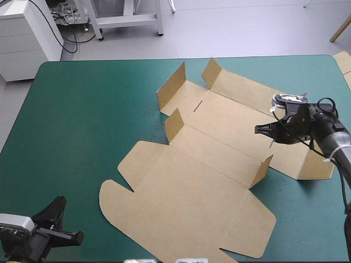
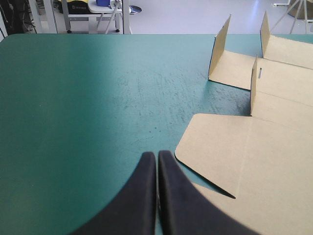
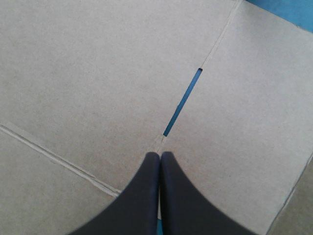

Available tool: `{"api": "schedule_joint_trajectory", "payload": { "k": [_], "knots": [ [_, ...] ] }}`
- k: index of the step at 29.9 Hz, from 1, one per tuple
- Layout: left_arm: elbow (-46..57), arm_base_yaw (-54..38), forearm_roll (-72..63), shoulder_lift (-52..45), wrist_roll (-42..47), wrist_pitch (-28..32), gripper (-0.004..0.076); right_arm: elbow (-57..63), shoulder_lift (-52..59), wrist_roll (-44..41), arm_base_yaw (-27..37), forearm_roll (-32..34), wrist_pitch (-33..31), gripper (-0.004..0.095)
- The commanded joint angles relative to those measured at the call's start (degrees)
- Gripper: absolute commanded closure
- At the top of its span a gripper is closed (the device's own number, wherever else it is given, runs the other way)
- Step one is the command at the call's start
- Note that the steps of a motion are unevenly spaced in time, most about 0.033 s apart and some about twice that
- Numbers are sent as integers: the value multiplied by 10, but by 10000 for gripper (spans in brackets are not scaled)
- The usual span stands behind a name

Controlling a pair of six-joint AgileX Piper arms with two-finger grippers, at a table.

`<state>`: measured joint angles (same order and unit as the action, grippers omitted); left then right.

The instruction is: Fold the box

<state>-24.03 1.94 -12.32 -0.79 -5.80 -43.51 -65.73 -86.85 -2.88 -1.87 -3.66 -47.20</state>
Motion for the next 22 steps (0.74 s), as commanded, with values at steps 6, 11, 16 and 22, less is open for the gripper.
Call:
{"api": "schedule_joint_trajectory", "payload": {
  "k": [6, 11, 16, 22],
  "knots": [
    [-14, 0, -8, -7, 2, 46, 731, -77, 121, 0, 0, 6, -63, 929],
    [-14, 0, -8, -7, 2, 46, 731, -104, 204, 0, 0, 6, -139, 929],
    [-14, 0, -10, -7, 2, 46, 731, -108, 287, 2, 0, 6, -198, 929],
    [-14, 0, -10, -7, 2, 46, 731, -108, 381, 0, 0, 3, -198, 929]
  ]
}}
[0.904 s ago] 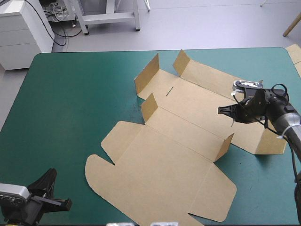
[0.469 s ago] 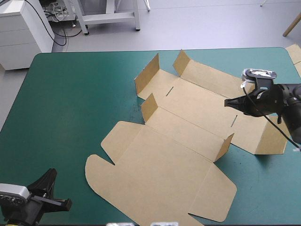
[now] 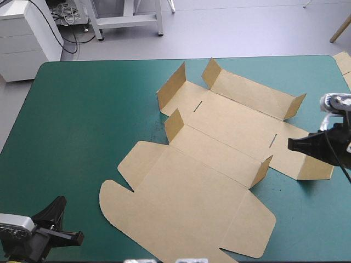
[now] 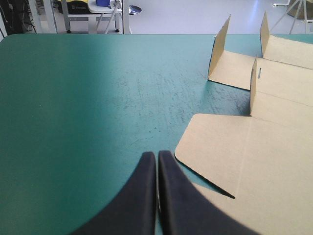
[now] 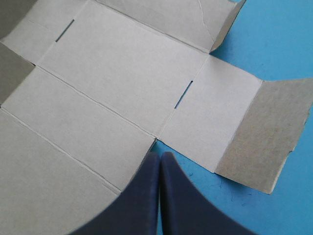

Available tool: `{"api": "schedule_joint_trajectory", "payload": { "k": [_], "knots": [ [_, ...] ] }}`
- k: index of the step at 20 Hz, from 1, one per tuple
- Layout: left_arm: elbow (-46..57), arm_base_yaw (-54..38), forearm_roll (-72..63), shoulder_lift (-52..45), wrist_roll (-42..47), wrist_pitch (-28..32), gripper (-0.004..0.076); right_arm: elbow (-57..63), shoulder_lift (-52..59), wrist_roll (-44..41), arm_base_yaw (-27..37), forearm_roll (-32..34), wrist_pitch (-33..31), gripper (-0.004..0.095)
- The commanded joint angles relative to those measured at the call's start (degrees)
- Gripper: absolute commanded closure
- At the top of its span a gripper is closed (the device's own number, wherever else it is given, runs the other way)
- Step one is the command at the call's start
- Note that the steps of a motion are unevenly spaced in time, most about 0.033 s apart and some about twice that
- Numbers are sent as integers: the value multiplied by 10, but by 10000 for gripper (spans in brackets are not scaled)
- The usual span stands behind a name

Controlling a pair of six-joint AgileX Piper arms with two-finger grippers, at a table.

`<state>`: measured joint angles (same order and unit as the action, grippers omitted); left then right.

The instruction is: Fold the box

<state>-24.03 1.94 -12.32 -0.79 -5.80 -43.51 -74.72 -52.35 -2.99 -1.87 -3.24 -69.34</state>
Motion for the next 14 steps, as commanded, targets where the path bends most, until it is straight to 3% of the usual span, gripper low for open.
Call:
{"api": "schedule_joint_trajectory", "payload": {
  "k": [1, 7, 14],
  "knots": [
    [-14, 0, -10, -7, 2, 46, 731, -18, 48, 1, 0, -1, 23, 929],
    [-14, 0, -10, -7, 2, 46, 731, -14, 80, 4, 0, -30, 23, 928],
    [-14, 0, -10, -7, 2, 46, 731, 70, 77, 44, 0, -65, 23, 928]
  ]
}}
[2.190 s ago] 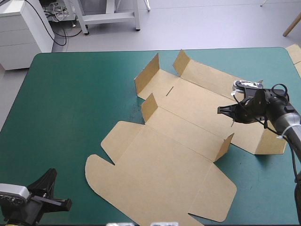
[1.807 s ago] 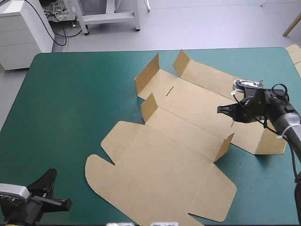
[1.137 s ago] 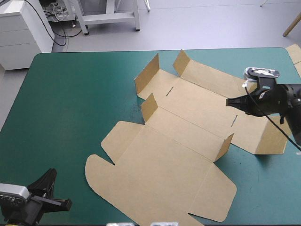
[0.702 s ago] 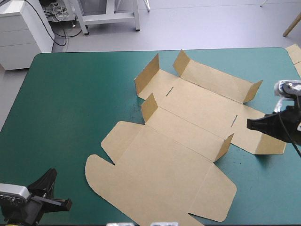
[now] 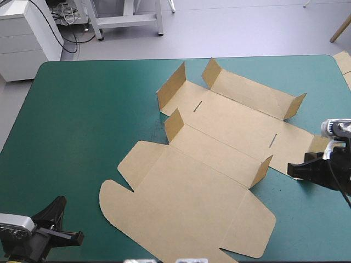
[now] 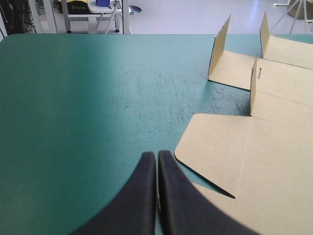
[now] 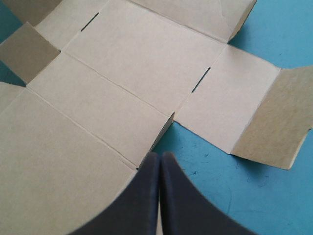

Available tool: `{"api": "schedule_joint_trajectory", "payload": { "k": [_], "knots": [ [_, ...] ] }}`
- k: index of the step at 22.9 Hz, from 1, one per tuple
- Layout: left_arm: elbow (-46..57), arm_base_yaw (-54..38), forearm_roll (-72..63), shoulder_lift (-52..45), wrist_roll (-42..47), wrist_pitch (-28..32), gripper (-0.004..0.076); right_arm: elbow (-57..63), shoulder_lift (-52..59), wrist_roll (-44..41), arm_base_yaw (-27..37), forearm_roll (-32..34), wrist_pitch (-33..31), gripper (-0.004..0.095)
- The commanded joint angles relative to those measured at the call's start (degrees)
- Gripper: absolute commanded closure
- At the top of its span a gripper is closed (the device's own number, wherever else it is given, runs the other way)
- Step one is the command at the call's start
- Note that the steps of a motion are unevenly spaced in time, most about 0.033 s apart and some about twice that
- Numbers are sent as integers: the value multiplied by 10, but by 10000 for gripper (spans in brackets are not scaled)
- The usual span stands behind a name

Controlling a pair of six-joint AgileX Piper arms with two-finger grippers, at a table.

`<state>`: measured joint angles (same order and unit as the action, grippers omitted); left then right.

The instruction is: Fold the box

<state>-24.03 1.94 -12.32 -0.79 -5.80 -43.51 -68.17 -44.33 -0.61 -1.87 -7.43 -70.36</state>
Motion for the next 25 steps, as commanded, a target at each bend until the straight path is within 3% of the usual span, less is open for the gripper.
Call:
{"api": "schedule_joint_trajectory", "payload": {
  "k": [1, 4, 6, 11, 14, 15, 20, 25],
  "knots": [
    [-14, 0, -10, -7, 2, 46, 731, 17, -3, 29, 0, -35, 33, 927],
    [-14, 0, -10, -7, 2, 46, 731, 54, -3, 29, 0, -32, 33, 907],
    [-14, 0, -10, -7, 2, 46, 731, 82, -3, 29, 0, -34, 33, 830],
    [-14, 0, -10, -7, 2, 46, 731, 122, -5, 37, 0, -34, 33, 438],
    [-14, 0, -10, -7, 2, 46, 731, 126, -5, 38, 0, -34, 33, 112],
    [-14, 0, -10, -7, 2, 46, 731, 126, -5, 38, 0, -36, 33, 75],
    [-14, 0, -10, -7, 2, 46, 731, 127, -6, 16, 0, -42, 33, 58],
    [-14, 0, -10, -7, 3, 46, 731, 128, -72, -108, 0, -59, 56, 59]
  ]
}}
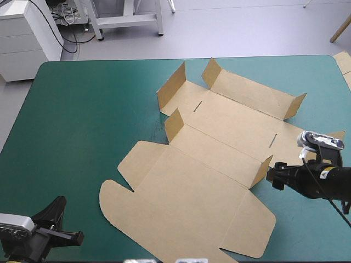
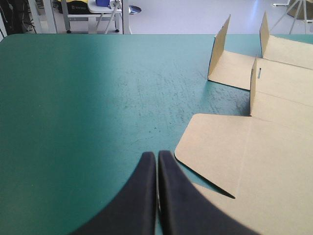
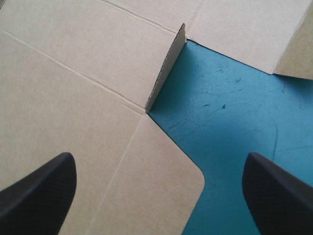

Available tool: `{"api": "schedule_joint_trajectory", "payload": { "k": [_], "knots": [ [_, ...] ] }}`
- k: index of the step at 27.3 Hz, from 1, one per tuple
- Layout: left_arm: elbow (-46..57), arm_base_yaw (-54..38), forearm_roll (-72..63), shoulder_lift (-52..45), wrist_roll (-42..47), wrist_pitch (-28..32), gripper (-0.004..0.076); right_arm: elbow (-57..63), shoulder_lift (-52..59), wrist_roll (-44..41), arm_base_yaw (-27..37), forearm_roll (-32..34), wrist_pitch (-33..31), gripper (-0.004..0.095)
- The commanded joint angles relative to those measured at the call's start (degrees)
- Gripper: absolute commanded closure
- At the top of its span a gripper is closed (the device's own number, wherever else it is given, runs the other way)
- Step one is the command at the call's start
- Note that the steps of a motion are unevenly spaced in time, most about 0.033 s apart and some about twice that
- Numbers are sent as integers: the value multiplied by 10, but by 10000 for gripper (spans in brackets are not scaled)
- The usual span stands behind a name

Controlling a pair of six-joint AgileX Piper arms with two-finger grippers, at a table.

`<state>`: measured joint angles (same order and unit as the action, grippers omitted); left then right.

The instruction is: Fold the box

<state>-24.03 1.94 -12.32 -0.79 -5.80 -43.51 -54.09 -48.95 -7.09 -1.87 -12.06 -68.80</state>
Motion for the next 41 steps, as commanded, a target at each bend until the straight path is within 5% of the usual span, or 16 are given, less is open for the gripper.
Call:
{"api": "schedule_joint_trajectory", "payload": {
  "k": [1, 10, 17, 26, 31, 36, 41],
  "knots": [
    [-14, 0, -10, -7, 3, 46, 731, -12, -58, -57, 0, -26, 57, 59],
    [-14, 0, -9, -7, 3, 46, 731, -12, -240, -111, -8, -27, 156, 60],
    [-14, 0, -7, -7, 3, 46, 731, -11, -291, -211, -100, 46, 211, 60],
    [-14, 0, -7, -7, 3, 46, 731, -11, -296, -263, -120, 68, 184, 87],
    [-14, 0, -7, -7, 3, 46, 731, -11, -296, -269, -120, 78, 154, 296],
    [-14, 0, -7, -7, 3, 46, 731, -9, -296, -303, -120, 121, 130, 881],
    [-14, 0, -7, -7, 2, 46, 731, -9, -296, -300, -120, 104, 131, 929]
  ]
}}
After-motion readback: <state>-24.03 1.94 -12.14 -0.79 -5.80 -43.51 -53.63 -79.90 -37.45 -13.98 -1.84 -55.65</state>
